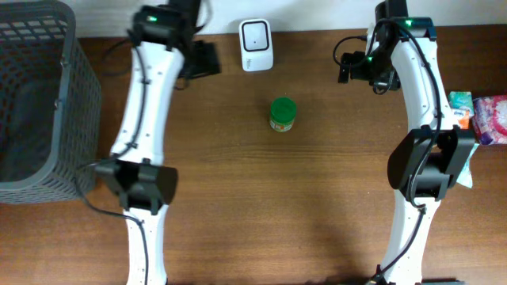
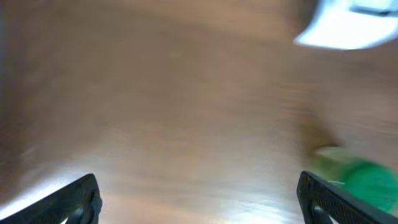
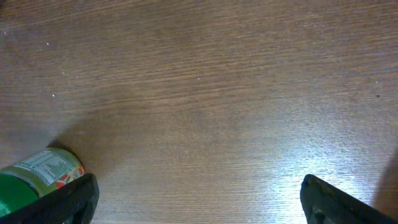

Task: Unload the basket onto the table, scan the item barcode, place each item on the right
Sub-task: 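Release the jar center-table and retract the left gripper, then grasp the green-lidded jar with the right gripper and lift it, then hold the jar label up to the scanner with the right gripper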

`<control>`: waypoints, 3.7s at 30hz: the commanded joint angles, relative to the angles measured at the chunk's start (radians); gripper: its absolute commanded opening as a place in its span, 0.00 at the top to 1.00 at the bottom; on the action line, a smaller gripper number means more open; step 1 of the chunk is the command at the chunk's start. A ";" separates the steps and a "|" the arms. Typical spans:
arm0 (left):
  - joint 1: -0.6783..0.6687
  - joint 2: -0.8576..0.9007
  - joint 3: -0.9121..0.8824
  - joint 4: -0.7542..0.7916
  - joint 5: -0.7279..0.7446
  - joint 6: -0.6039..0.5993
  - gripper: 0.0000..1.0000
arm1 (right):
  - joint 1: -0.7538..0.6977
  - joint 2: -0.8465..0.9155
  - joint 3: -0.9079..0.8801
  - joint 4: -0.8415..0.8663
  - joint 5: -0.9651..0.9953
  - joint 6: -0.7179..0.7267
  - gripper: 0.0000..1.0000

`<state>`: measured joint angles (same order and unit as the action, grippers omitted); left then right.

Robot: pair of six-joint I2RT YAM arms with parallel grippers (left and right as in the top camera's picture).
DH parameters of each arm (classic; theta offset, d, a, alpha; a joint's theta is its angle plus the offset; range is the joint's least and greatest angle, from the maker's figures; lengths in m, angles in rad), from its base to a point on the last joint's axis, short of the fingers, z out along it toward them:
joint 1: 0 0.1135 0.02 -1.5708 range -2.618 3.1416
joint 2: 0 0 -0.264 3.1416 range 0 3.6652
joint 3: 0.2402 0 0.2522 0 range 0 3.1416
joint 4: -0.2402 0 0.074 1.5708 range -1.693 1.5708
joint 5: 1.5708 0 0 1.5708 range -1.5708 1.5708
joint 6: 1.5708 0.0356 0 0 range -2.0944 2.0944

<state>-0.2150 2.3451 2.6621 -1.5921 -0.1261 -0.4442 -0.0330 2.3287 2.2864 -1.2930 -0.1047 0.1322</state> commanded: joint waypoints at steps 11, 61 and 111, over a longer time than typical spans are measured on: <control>0.146 -0.002 -0.220 0.039 -0.055 0.019 0.01 | 0.007 -0.015 -0.006 -0.083 -0.426 0.019 0.01; 0.146 -0.002 -0.220 0.039 -0.055 0.019 0.01 | 0.378 0.068 -0.102 0.043 -0.045 0.814 0.36; 0.145 -0.002 -0.220 0.039 -0.055 0.019 0.01 | 0.164 0.068 0.126 0.079 -1.379 0.422 0.36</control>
<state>-0.0708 2.3474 2.4474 -1.5551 -0.1696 -0.4374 0.1326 2.4081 2.3848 -1.2205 -1.4693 0.5686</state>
